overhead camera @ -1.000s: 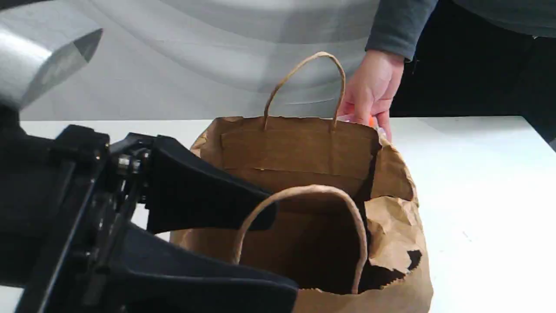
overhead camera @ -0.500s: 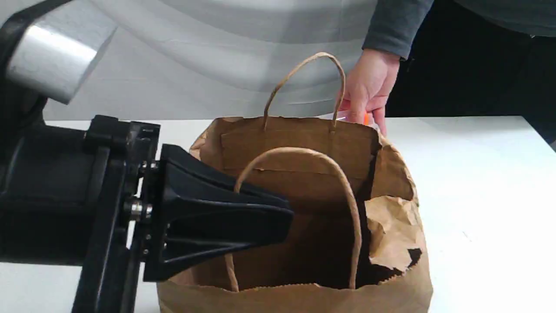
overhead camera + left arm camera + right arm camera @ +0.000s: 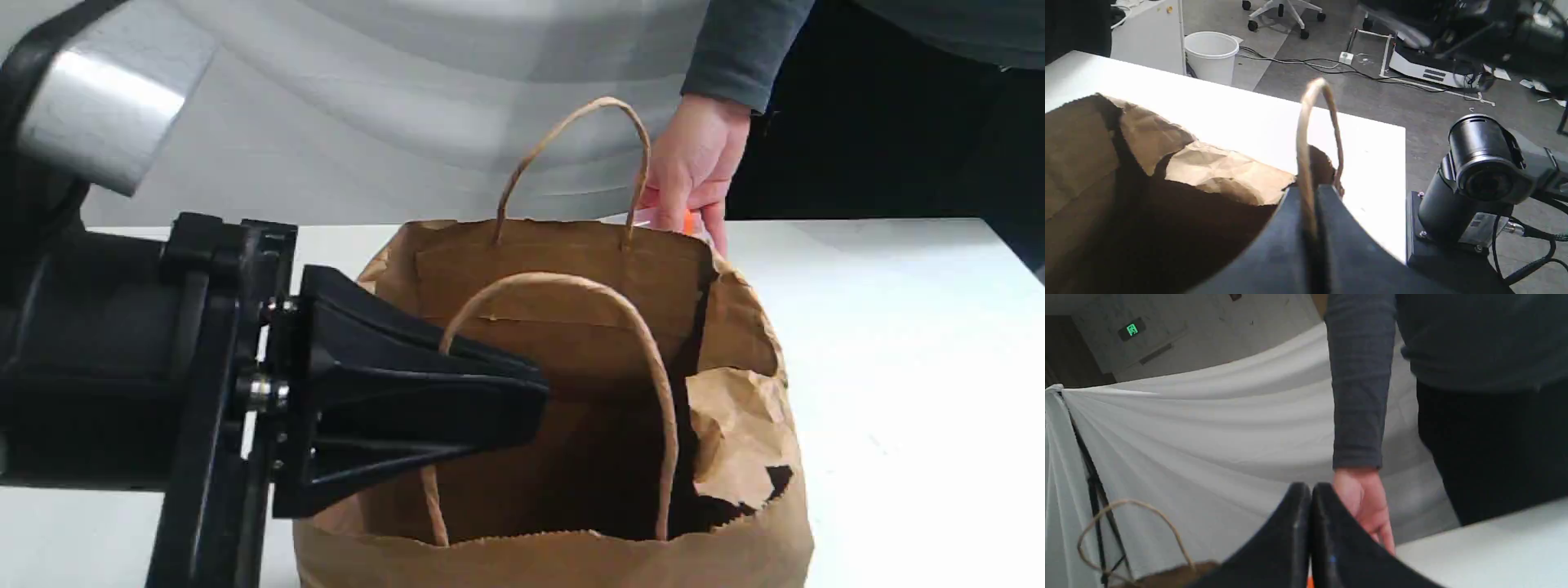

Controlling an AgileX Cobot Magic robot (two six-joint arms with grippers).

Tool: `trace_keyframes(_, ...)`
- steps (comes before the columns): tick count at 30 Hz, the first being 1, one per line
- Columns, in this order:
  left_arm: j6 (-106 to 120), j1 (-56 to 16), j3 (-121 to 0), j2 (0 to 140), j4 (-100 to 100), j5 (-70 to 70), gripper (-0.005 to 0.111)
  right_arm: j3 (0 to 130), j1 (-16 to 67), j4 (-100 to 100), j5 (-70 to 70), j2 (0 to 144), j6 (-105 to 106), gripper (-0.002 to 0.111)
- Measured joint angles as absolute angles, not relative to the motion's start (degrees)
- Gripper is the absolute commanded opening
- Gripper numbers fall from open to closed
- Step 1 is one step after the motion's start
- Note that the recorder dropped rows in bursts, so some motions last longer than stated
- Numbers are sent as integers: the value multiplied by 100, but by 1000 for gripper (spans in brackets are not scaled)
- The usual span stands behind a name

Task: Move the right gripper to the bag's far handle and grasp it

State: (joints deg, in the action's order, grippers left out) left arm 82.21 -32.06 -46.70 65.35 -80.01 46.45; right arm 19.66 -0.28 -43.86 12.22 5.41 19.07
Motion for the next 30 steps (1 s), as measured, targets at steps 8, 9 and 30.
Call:
trace_keyframes(8, 8221, -3206, -4670, 6535, -8001, 4636, 0, 4340, -28, -3316, 1724, 2862, 2008, 0)
trace_keyframes(9, 8221, -3206, -4670, 6535, -8001, 4636, 0, 4688, -28, -3284, 1919, 3220, 2092, 0)
trace_keyframes(30, 8243, -3206, -4670, 6535, -8001, 4421, 0, 9299, 328, -3753, 6656, 8527, 3768, 0)
